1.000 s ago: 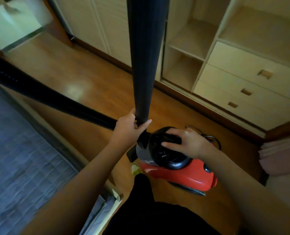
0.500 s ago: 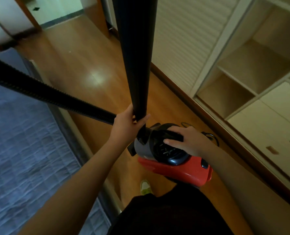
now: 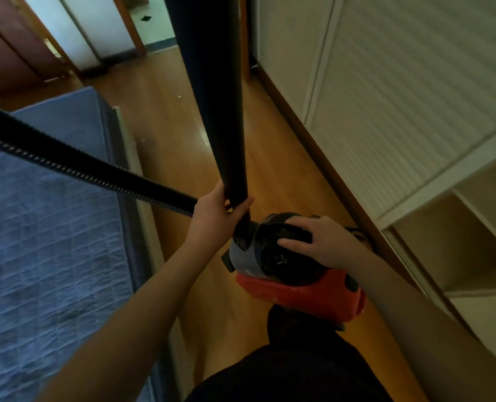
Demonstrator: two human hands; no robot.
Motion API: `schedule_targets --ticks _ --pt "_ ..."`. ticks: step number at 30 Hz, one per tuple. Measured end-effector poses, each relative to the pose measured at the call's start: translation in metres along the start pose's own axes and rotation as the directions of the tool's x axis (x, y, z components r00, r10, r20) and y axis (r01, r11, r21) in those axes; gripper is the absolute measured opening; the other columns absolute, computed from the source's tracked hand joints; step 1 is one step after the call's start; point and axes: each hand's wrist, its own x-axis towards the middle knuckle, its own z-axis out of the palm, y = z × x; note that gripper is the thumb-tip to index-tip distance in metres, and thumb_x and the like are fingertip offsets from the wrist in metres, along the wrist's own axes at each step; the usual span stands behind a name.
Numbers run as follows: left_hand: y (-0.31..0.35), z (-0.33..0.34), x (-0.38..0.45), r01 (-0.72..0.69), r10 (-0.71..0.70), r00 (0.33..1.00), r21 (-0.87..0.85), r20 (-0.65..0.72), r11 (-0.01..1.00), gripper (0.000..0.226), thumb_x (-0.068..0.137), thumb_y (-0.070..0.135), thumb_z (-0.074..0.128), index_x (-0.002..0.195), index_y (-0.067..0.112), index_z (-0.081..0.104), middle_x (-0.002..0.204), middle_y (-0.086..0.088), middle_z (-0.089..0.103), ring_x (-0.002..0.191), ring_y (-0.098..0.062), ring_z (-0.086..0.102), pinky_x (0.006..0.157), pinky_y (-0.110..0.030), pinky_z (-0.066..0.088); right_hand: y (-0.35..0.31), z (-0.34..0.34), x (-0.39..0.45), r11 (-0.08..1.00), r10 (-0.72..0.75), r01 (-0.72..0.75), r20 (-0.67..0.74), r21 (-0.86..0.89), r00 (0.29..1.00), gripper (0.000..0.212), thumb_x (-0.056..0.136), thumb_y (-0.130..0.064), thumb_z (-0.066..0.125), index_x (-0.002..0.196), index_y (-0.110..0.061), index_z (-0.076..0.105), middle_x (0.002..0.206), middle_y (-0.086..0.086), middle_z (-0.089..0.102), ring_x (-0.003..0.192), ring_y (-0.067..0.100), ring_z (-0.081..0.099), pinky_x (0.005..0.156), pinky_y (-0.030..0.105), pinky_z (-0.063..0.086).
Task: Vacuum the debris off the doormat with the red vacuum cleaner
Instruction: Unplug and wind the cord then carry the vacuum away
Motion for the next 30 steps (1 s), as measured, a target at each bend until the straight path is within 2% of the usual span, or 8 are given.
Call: schedule_targets --ticks 3,7,12,16,21,25,28,30 --pt "0.009 -0.001 0.044 0.061 -0.062 0.997 -0.01 -0.04 0.998 0.04 0.089 0.035 0.071 0.122 0.016 0.059 0.114 0.003 0.07 0.106 -0.014 0.067 0.091 -0.036 0.058 0.012 -0.031 0.046 0.999 -0.03 0.032 0.056 -0.038 0.998 0.058 0.085 -0.07 0.047 0.13 -0.035 0.055 0.096 -0.016 0.063 0.076 -0.002 0.061 0.065 0.02 0.054" --pt "0.017 -0.004 0.089 0.105 -0.106 0.989 -0.01 -0.105 0.994 0.037 0.088 0.033 0.072 0.119 0.016 0.061 0.109 0.007 0.069 0.101 -0.013 0.069 0.088 -0.033 0.059 0.02 -0.067 0.106 0.995 -0.07 0.079 0.144 -0.058 0.987 0.059 0.084 -0.072 0.048 0.131 -0.036 0.053 0.105 -0.007 0.069 0.085 0.009 0.067 0.071 0.032 0.059" --pt "0.007 -0.016 0.135 0.144 -0.147 0.975 -0.035 -0.166 0.989 0.033 0.087 0.033 0.073 0.113 0.017 0.062 0.102 0.011 0.068 0.1 -0.012 0.068 0.088 -0.033 0.058 0.015 -0.097 0.175 0.987 -0.134 0.149 0.201 -0.06 0.97 0.056 0.083 -0.072 0.05 0.129 -0.041 0.055 0.106 -0.009 0.07 0.089 0.009 0.067 0.075 0.034 0.06" --pt "-0.013 -0.029 0.18 0.166 -0.174 0.961 -0.055 -0.214 0.985 0.032 0.086 0.032 0.074 0.111 0.015 0.062 0.1 0.01 0.068 0.1 -0.01 0.068 0.087 -0.025 0.056 0.01 -0.112 0.239 0.984 -0.161 0.175 0.226 -0.041 0.961 0.048 0.086 -0.066 0.053 0.127 -0.042 0.056 0.104 -0.012 0.069 0.088 0.006 0.067 0.074 0.033 0.06" --pt "-0.048 -0.056 0.252 0.132 -0.142 0.956 -0.054 -0.256 0.99 0.031 0.086 0.037 0.073 0.11 0.022 0.061 0.096 0.022 0.061 0.093 0.004 0.061 0.08 -0.009 0.051 -0.005 -0.122 0.324 0.979 -0.18 0.199 0.25 -0.052 0.951 0.05 0.085 -0.068 0.054 0.127 -0.041 0.056 0.102 -0.009 0.071 0.085 0.008 0.069 0.071 0.034 0.061" --pt "-0.078 -0.086 0.313 0.136 -0.147 0.948 -0.06 -0.283 0.989 0.035 0.086 0.04 0.072 0.115 0.021 0.062 0.098 0.019 0.064 0.092 0.005 0.06 0.079 -0.012 0.051 -0.026 -0.136 0.396 0.98 -0.178 0.196 0.254 -0.045 0.951 0.046 0.085 -0.064 0.056 0.124 -0.041 0.058 0.102 -0.011 0.07 0.086 0.006 0.068 0.071 0.033 0.061" --pt "-0.093 -0.115 0.355 0.149 -0.153 0.944 -0.036 -0.291 0.988 0.039 0.087 0.042 0.07 0.118 0.019 0.061 0.099 0.02 0.06 0.08 0.01 0.058 0.068 -0.002 0.044 -0.042 -0.147 0.444 0.976 -0.183 0.207 0.26 -0.068 0.948 0.048 0.084 -0.067 0.054 0.123 -0.039 0.057 0.101 -0.009 0.07 0.083 0.008 0.068 0.067 0.034 0.061" --pt "-0.103 -0.132 0.384 0.14 -0.142 0.944 -0.027 -0.298 0.99 0.039 0.088 0.041 0.07 0.118 0.017 0.061 0.099 0.018 0.06 0.073 0.01 0.058 0.065 -0.003 0.045 -0.051 -0.155 0.475 0.972 -0.204 0.227 0.252 -0.064 0.946 0.046 0.084 -0.067 0.053 0.122 -0.04 0.058 0.1 -0.01 0.07 0.082 0.006 0.068 0.067 0.033 0.06"
